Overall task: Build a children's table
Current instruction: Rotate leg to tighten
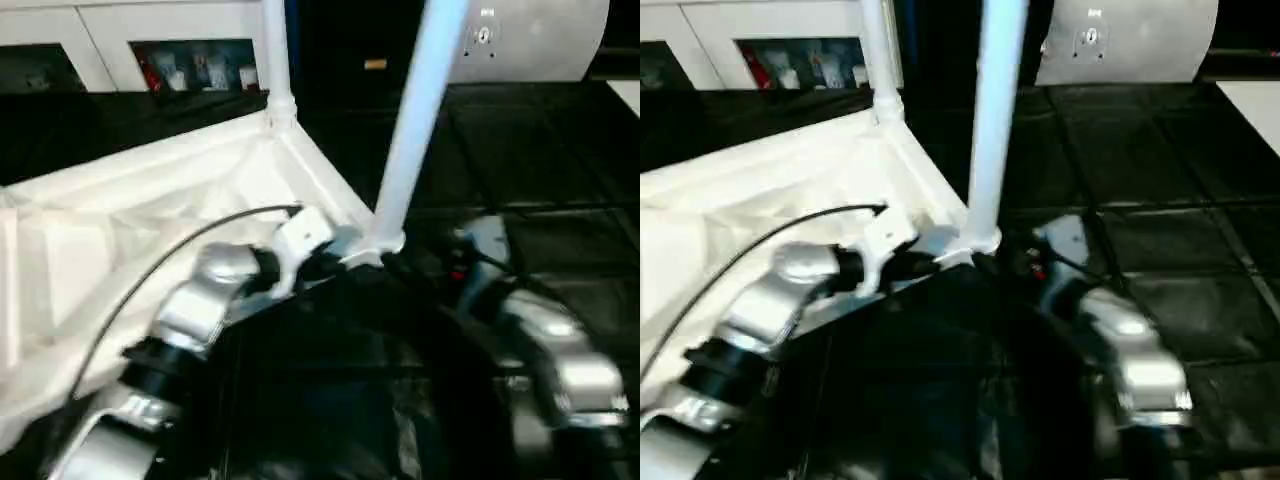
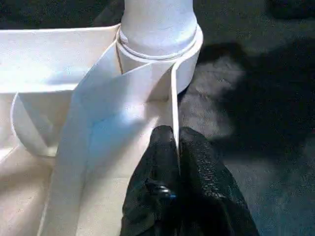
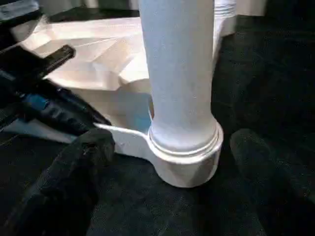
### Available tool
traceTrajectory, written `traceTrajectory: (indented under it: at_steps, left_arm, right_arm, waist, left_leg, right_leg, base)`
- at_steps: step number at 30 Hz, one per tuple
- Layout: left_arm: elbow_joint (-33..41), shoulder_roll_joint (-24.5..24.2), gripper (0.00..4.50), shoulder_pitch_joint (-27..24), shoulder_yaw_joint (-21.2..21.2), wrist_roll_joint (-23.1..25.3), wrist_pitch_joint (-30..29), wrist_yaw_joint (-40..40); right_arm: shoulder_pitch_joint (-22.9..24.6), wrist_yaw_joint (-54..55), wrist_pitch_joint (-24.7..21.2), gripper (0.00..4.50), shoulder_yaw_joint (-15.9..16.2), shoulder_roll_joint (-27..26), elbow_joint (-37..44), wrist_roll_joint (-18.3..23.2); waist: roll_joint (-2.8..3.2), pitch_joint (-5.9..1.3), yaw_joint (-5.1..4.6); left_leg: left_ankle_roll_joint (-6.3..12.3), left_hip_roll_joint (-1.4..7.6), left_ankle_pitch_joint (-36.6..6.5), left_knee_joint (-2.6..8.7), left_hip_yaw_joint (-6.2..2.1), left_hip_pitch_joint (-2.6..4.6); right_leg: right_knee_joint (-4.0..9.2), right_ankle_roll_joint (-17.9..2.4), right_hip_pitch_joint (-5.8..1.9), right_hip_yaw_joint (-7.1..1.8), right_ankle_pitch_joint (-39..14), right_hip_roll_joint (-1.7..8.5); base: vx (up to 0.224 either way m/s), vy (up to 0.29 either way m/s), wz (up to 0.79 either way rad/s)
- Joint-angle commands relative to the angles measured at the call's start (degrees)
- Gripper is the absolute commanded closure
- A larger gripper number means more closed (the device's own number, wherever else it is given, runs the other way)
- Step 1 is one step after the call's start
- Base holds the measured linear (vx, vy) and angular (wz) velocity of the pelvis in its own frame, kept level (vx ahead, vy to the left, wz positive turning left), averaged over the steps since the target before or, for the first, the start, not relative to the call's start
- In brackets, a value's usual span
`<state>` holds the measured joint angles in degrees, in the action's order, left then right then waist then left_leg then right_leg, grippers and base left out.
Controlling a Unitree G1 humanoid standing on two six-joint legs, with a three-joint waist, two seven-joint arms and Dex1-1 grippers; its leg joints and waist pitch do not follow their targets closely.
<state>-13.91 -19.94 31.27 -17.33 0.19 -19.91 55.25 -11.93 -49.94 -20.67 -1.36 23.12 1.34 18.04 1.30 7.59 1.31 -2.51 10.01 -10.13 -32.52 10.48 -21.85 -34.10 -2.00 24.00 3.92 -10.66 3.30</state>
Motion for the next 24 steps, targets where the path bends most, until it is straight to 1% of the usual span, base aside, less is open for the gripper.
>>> traceTrajectory:
  at_steps: [1,2,3,4,5,6,7,8,9,10,11,12,13,14,15,16,17,18,19,21,22,23,24]
  left_arm:
    - [0.07,-3.68,4.5,-2.12,-2.82,-0.08,2.76,7.41]
    - [0.27,-4.89,4.5,-2.39,-3.43,-0.52,3.65,9.8]
    - [0.3,-5.27,4.5,-2.46,-3.64,-0.62,3.83,10.5]
    - [0.62,-7.34,4.5,-2.91,-4.98,-1.1,6.39,14.81]
    - [0.79,-8.29,4.5,-3.14,-5.66,-1.29,8.06,16.94]
    - [0.96,-9.13,4.5,-3.23,-6.32,-1.31,9.15,18.62]
    - [1.05,-9.87,4.5,-3.31,-6.94,-1.35,10.74,20.36]
    - [1.08,-10.33,4.5,-3.34,-7.32,-1.57,11.66,21.8]
    - [1.06,-10.59,4.5,-3.34,-7.55,-1.73,12.33,22.82]
    - [1.01,-10.83,4.5,-3.28,-7.79,-1.86,12.83,23.81]
    - [0.93,-11.1,4.5,-3.14,-8.18,-2.05,13.72,25.23]
    - [0.8,-11.42,4.5,-2.96,-8.6,-2.33,14.48,26.26]
    - [0.85,-11.74,4.5,-2.74,-9.22,-2.45,15.28,27.37]
    - [0.97,-11.88,4.5,-2.62,-9.54,-2.53,15.57,27.96]
    - [1.12,-12.11,4.5,-2.42,-10.06,-2.66,16.18,29.13]
    - [1.18,-12.1,4.5,-2.17,-10.41,-2.61,16.68,29.8]
    - [1.18,-12.07,4.5,-2.05,-10.56,-2.58,16.91,30.08]
    - [1.01,-11.81,4.5,-1.72,-10.84,-2.62,17.57,30.76]
    - [0.99,-11.79,4.5,-1.69,-10.86,-2.62,17.61,30.8]
    - [0.84,-11.38,4.5,-1.28,-11.25,-2.71,18.42,31.86]
    - [1.06,-11.2,4.5,-1.21,-11.44,-2.77,18.47,32.21]
    - [1.11,-11.17,4.5,-1.21,-11.47,-2.77,18.47,32.25]
    - [1.3,-11.04,4.5,-1.24,-11.6,-2.85,18.61,32.54]
  right_arm:
    - [0.05,-8.3,-0.41,0.11,0.04,4.1,1.6,3.11]
    - [-0.14,-11.04,-0.58,0.11,0.56,5.53,1.73,3.95]
    - [-0.23,-11.84,-0.53,0.11,0.81,5.98,1.7,4.08]
    - [-0.9,-15.95,-0.72,0.11,2.15,7.97,1.49,4.76]
    - [-1.26,-17.84,-0.92,0.11,2.77,8.81,1.37,5.08]
    - [-1.8,-19.61,-0.66,0.11,3.44,9.5,0.93,5.05]
    - [-2.4,-21.41,-0.54,0.11,4.17,10.06,0.47,5.05]
    - [-2.95,-22.79,-0.19,0.11,4.88,10.47,0.02,4.82]
    - [-3.32,-23.82,0.04,0.11,5.32,10.77,-0.33,4.68]
    - [-3.79,-24.93,-0.1,0.11,5.95,10.99,-0.67,4.61]
    - [-4.41,-26.35,-0.04,0.26,6.86,11.2,-1.17,4.38]
    - [-4.9,-27.57,0.15,0.26,7.7,11.61,-1.62,4.52]
    - [-5.38,-29.01,0.06,0.36,8.8,12.02,-1.95,4.64]
    - [-5.61,-29.65,0.04,0.36,9.34,12.11,-2.08,4.69]
    - [-6.05,-31.0,-0.02,0.53,10.25,12.27,-2.38,4.82]
    - [-6.4,-32.24,-0.34,0.62,11.17,12.29,-2.57,4.85]
    - [-6.55,-32.82,-0.49,0.7,11.58,12.3,-2.67,4.87]
    - [-6.84,-34.25,-0.63,0.85,12.6,12.44,-2.9,4.97]
    - [-6.85,-34.33,-0.65,0.85,12.68,12.45,-2.92,4.97]
    - [-7.18,-35.87,-0.83,1.06,14.09,12.27,-3.41,4.86]
    - [-7.28,-36.28,-1.04,1.15,14.61,11.97,-3.65,4.84]
    - [-7.28,-36.34,-1.08,1.22,14.67,11.93,-3.68,4.84]
    - [-7.48,-36.62,-1.09,1.4,15.15,11.68,-4.16,4.9]
  waist:
    - [-0.78,-3.97,0.52]
    - [-0.79,-3.85,0.61]
    - [-0.76,-3.92,0.76]
    - [-0.87,-3.93,0.87]
    - [-0.82,-3.95,0.92]
    - [-0.99,-3.84,0.93]
    - [-0.85,-3.88,1.08]
    - [-0.78,-3.94,1.34]
    - [-0.84,-3.92,1.63]
    - [-0.69,-4.08,2.03]
    - [-0.65,-4.13,2.17]
    - [-0.88,-4.13,2.43]
    - [-0.98,-4.1,2.6]
    - [-0.98,-4.1,2.6]
    - [-0.95,-4.11,2.92]
    - [-1.03,-4.14,3.15]
    - [-1.02,-4.08,3.26]
    - [-1.15,-4.05,3.54]
    - [-1.13,-4.0,3.56]
    - [-1.25,-4.0,3.57]
    - [-1.13,-3.98,3.61]
    - [-1.17,-3.96,3.55]
    - [-1.16,-3.97,3.6]
  left_leg:
    - [9.3,3.06,-4.95,2.7,-1.3,0.51]
    - [10.13,3.24,-4.2,2.7,-1.17,0.68]
    - [10.26,3.19,-4.17,2.62,-1.16,0.72]
    - [10.58,3.15,-4.23,2.64,-1.26,0.67]
    - [10.52,3.21,-4.21,2.66,-1.26,0.68]
    - [10.33,3.27,-4.54,2.71,-1.22,0.66]
    - [10.18,3.31,-4.72,2.69,-1.2,0.82]
    - [9.98,3.4,-4.47,2.66,-1.15,0.86]
    - [9.89,3.57,-3.93,2.68,-1.06,0.93]
    - [9.74,3.7,-3.48,2.62,-1.06,1.16]
    - [9.7,3.71,-3.25,2.6,-1.06,1.23]
    - [9.74,3.66,-3.08,2.56,-1.06,1.09]
    - [9.79,3.7,-2.98,2.53,-1.03,1.05]
    - [9.79,3.7,-2.98,2.53,-1.03,1.05]
    - [9.62,3.71,-2.97,2.49,-1.01,0.98]
    - [9.49,3.74,-3.48,2.47,-0.99,1.1]
    - [9.39,3.75,-3.6,2.5,-0.99,1.06]
    - [8.96,3.73,-4.05,2.49,-0.98,1.01]
    - [8.73,3.75,-4.23,2.55,-0.99,1.0]
    - [8.17,3.72,-4.83,2.6,-1.07,0.93]
    - [7.8,3.74,-5.3,2.62,-1.1,0.95]
    - [7.64,3.73,-5.4,2.67,-1.1,0.93]
    - [7.35,3.75,-5.77,2.65,-1.07,1.06]
  right_leg:
    - [4.03,-11.7,-4.13,-3.3,-8.78,5.0]
    - [3.78,-12.64,-3.68,-3.32,-6.15,4.85]
    - [3.68,-12.88,-3.73,-3.31,-5.74,4.93]
    - [3.67,-13.29,-3.74,-3.21,-5.85,4.94]
    - [3.62,-13.27,-3.79,-3.25,-6.04,5.05]
    - [3.68,-13.3,-3.72,-3.25,-7.02,5.11]
    - [3.68,-13.35,-3.62,-3.24,-7.46,5.07]
    - [3.6,-13.46,-3.61,-3.25,-7.45,5.05]
    - [3.45,-13.67,-3.46,-3.28,-6.73,4.99]
    - [3.23,-14.12,-3.34,-3.3,-5.88,5.04]
    - [3.09,-14.43,-3.29,-3.25,-5.39,4.99]
    - [2.95,-14.61,-3.42,-3.25,-5.09,5.12]
    - [2.94,-14.72,-3.37,-3.27,-4.98,5.15]
    - [2.94,-14.72,-3.37,-3.27,-4.98,5.15]
    - [2.88,-14.69,-3.39,-3.33,-5.13,5.23]
    - [2.95,-14.6,-3.3,-3.35,-5.8,5.27]
    - [2.97,-14.51,-3.31,-3.36,-6.21,5.27]
    - [3.04,-14.15,-3.31,-3.43,-7.31,5.35]
    - [3.1,-14.04,-3.29,-3.42,-7.81,5.35]
    - [3.19,-13.71,-3.37,-3.38,-9.16,5.41]
    - [3.27,-13.58,-3.34,-3.4,-9.85,5.47]
    - [3.32,-13.56,-3.34,-3.39,-10.07,5.42]
    - [3.4,-13.51,-3.23,-3.43,-10.39,5.4]
  base:
    - [0.0,0.0,0.0]
    - [0.0,0.0,0.0]
    - [0.0,0.0,0.0]
    - [0.0,0.0,0.0]
    - [0.0,0.0,0.0]
    - [0.0,0.0,0.0]
    - [0.0,0.0,0.0]
    - [0.0,0.0,0.0]
    - [0.0,0.0,0.0]
    - [0.0,0.0,0.0]
    - [0.0,0.0,0.0]
    - [0.0,0.0,0.0]
    - [0.0,0.0,0.0]
    - [0.0,0.0,0.0]
    - [0.0,0.0,0.0]
    - [0.0,0.0,0.0]
    - [0.0,0.0,0.0]
    - [0.0,0.0,0.0]
    - [0.0,0.0,0.0]
    - [0.0,0.0,0.0]
    - [0.0,0.0,0.0]
    - [0.0,0.0,0.0]
    - [0.0,0.0,0.0]
